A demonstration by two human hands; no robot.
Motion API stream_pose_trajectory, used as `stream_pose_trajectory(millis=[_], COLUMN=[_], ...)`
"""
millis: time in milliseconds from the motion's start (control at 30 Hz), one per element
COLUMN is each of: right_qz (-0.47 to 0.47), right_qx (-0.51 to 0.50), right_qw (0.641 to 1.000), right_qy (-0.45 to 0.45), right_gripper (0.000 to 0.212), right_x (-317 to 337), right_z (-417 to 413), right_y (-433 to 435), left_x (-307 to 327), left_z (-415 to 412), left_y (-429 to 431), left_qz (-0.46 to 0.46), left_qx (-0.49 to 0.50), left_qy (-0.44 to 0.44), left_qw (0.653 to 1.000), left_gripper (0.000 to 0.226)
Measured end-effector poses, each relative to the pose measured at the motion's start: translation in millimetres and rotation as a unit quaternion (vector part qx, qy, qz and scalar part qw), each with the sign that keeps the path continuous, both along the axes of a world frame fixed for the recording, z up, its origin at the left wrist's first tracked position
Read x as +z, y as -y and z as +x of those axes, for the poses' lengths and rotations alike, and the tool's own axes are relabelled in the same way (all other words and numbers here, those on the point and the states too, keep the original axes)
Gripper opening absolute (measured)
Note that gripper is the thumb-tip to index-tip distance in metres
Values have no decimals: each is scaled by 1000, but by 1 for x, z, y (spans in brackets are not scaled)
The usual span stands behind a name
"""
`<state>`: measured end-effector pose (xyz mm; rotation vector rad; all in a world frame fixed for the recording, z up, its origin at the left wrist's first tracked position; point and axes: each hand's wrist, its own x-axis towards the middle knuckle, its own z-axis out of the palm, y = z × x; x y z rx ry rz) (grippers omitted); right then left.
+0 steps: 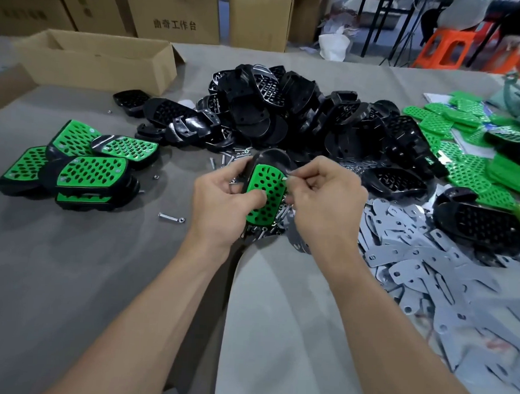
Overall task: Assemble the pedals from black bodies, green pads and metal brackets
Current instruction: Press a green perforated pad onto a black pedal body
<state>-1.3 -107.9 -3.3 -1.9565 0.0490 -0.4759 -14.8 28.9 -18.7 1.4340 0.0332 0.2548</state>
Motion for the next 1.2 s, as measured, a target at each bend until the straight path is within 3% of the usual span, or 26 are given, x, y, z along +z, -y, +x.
stream_pose_trajectory(millis=[100,233,533,567,700,800,967,1200], right_qz=[4,-136,102,87,-124,-158,-19,89], right_qx=[-19,-83,13,8,-75,-80,-30,-41], right_qw=[1000,987,994,996,989,984,998,995], right_qy=[-1,28,-27,-28,11,9,-50,-15], right_gripper=[20,10,19,18,11,12,13,12], right_x=[-2,-3,-1,-2,-4,-5,-6,-14], right_z=[-4,-7,-13,-13,-12,-13,-6,1], right_y=[-1,-15,-11,-11,-11,-15,-10,-2], left_x=[2,2,2,1,-1,0,7,20], left_z=[-3,-6,-2,-2,-7,-7,0,28], left_y=[2,8,2,2,7,8,13,33], left_qz=[18,48,-19,-16,36,60,124,141], left_qx=[-6,-9,45,47,39,42,113,113], left_qy=[16,21,-58,-59,-28,-19,-43,-24], left_qw=[1000,999,997,997,998,997,985,983], left_gripper=[61,63,46,47,57,56,50,50])
